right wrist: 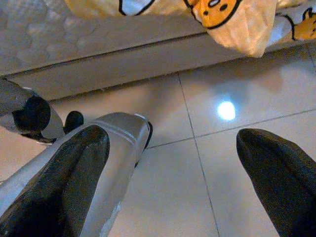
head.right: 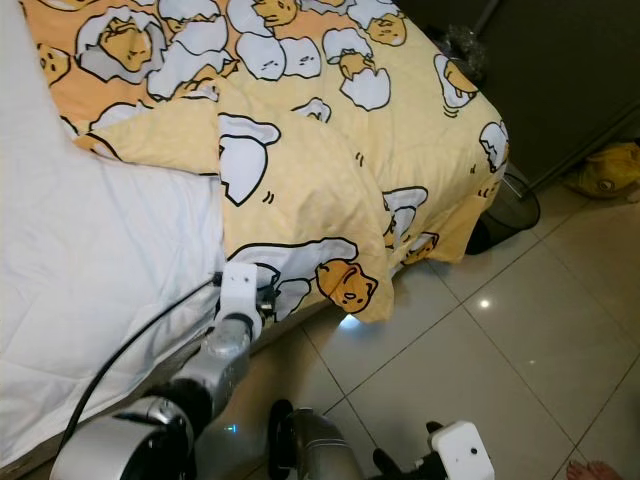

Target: Clean up the room

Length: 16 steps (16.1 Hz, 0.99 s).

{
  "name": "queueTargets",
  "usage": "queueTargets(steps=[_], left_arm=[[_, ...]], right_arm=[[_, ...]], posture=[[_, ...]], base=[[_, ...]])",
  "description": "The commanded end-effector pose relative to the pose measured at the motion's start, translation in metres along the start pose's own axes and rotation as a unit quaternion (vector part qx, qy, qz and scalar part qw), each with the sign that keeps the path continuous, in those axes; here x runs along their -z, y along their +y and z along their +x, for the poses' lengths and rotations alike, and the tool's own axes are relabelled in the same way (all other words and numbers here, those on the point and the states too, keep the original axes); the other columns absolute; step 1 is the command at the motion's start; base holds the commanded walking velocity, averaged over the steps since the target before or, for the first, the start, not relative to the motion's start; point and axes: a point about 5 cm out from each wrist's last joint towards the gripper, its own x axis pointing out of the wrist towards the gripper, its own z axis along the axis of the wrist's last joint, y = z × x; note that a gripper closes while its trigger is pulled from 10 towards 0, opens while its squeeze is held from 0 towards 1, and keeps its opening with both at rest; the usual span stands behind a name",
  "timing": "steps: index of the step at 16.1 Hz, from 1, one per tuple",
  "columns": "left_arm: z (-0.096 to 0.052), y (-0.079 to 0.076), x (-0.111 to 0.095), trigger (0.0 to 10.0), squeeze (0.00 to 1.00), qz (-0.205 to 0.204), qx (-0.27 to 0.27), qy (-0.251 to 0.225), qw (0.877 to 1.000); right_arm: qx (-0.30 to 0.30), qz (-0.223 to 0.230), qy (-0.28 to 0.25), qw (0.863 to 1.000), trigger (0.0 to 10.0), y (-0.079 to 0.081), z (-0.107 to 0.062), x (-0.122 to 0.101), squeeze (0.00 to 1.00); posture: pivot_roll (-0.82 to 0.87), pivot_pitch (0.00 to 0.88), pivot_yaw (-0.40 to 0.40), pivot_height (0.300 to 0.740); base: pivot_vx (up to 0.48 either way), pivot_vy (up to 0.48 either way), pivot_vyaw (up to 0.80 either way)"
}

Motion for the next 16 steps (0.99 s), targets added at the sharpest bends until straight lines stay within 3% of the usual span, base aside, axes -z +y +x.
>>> queueTargets(steps=[1, 6, 8, 9, 10, 12, 14, 15, 16], left_arm=[[-0.004, -0.035, -0.005, 0.0, 0.0, -0.018, 0.05, 0.014, 0.998], [-0.002, -0.031, -0.006, 0.0, 0.0, -0.043, 0.071, 0.019, 0.996], [-0.003, -0.029, -0.002, 0.0, 0.0, -0.007, 0.077, 0.013, 0.997], [-0.007, -0.027, 0.011, 0.0, 0.0, 0.104, 0.077, 0.02, 0.991], [-0.008, -0.025, 0.016, 0.0, 0.0, 0.141, 0.074, 0.025, 0.987], [-0.011, -0.011, 0.035, 0.0, 0.0, 0.163, 0.057, 0.056, 0.983], [-0.01, -0.011, 0.031, 0.0, 0.0, 0.178, 0.078, 0.037, 0.98], [-0.006, -0.013, 0.017, 0.0, 0.0, 0.171, 0.09, 0.008, 0.981], [-0.005, -0.014, 0.012, 0.0, 0.0, 0.161, 0.093, 0.0, 0.983]], right_arm=[[0.011, -0.003, 0.011, 1.0, 10.0, -0.005, -0.007, 0.002, 0.0], [0.012, 0.005, -0.004, 1.0, 10.0, 0.0, 0.005, -0.004, 0.0], [0.012, 0.007, -0.006, 1.0, 10.0, 0.0, 0.01, -0.005, 0.0], [0.012, 0.009, -0.008, 1.0, 10.0, 0.001, 0.016, -0.004, 0.0], [0.012, 0.01, -0.009, 1.0, 10.0, 0.001, 0.018, -0.004, 0.0], [0.012, 0.017, -0.021, 1.0, 10.0, 0.005, 0.038, -0.005, 0.0], [0.021, 0.022, -0.05, 0.998, 10.0, 0.004, 0.058, -0.016, 0.0], [0.029, 0.022, -0.076, 0.996, 10.0, 0.0, 0.074, -0.03, 0.0], [0.031, 0.021, -0.082, 0.996, 10.0, -0.001, 0.076, -0.033, 0.0]], posture=[[-0.3, 0.292, -0.209, 0.732], [-0.26, 0.292, -0.193, 0.732], [-0.24, 0.287, -0.182, 0.732], [-0.22, 0.281, -0.17, 0.732], [-0.22, 0.279, -0.167, 0.732], [-0.16, 0.244, -0.108, 0.732], [-0.12, 0.211, -0.072, 0.732], [-0.1, 0.191, -0.054, 0.732], [-0.1, 0.187, -0.052, 0.732]], base=[[0.0, 0.0, 0.0], [0.0, 0.0, 0.0], [0.0, 0.0, 0.0], [0.0, 0.0, 0.0], [0.0, 0.0, 0.0], [0.0, 0.0, 0.0], [0.0, 0.0, 0.0], [0.0, 0.0, 0.0], [0.0, 0.0, 0.0]])
